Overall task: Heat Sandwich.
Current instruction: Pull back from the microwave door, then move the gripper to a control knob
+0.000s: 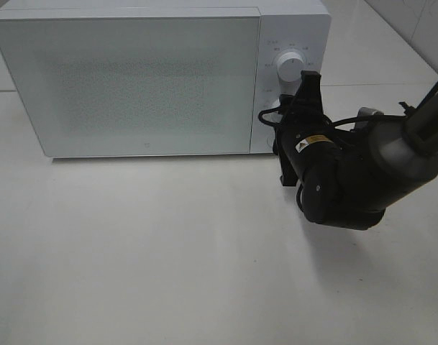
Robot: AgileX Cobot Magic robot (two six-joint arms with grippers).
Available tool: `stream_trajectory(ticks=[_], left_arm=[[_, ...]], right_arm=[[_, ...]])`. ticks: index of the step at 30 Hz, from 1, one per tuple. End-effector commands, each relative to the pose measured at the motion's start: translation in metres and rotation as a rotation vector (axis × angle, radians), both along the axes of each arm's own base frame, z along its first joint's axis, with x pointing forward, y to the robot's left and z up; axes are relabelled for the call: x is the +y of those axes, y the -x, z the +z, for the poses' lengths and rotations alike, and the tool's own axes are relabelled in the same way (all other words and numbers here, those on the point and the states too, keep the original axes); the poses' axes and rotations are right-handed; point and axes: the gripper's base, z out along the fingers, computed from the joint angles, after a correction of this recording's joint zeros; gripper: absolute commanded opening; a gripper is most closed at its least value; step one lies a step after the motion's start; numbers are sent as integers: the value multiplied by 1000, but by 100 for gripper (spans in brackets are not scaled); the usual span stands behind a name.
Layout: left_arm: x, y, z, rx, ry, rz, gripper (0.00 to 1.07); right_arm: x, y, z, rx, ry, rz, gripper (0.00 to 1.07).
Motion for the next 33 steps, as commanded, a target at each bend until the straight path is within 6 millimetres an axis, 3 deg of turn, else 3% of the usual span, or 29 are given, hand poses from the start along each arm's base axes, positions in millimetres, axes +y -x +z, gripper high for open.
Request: stream_trajectory(ticks=[1,6,23,27,28,29,30,33], left_arm=[[0,3,1,-27,18,-2,91],[0,3,1,-27,18,-2,91],[0,3,1,-27,18,-2,91],[0,3,1,-27,18,-2,91],[0,3,1,-27,18,-2,91],[0,3,1,-27,18,-2,91],[0,3,1,-27,18,-2,91],[0,3,1,-27,18,-2,91]], right_arm=[[14,-4,18,-126,-146,93,0],[17,-3,19,-119,-230,112,0],[15,-2,17,-114,-180,114,4],[13,1,15,-118,-145,117,22],[13,1,15,-118,-145,117,22],[13,2,15,-122,-141,118,27],[12,3,14,-126,-136,121,39],[11,4,13,-121,-131,124,49]])
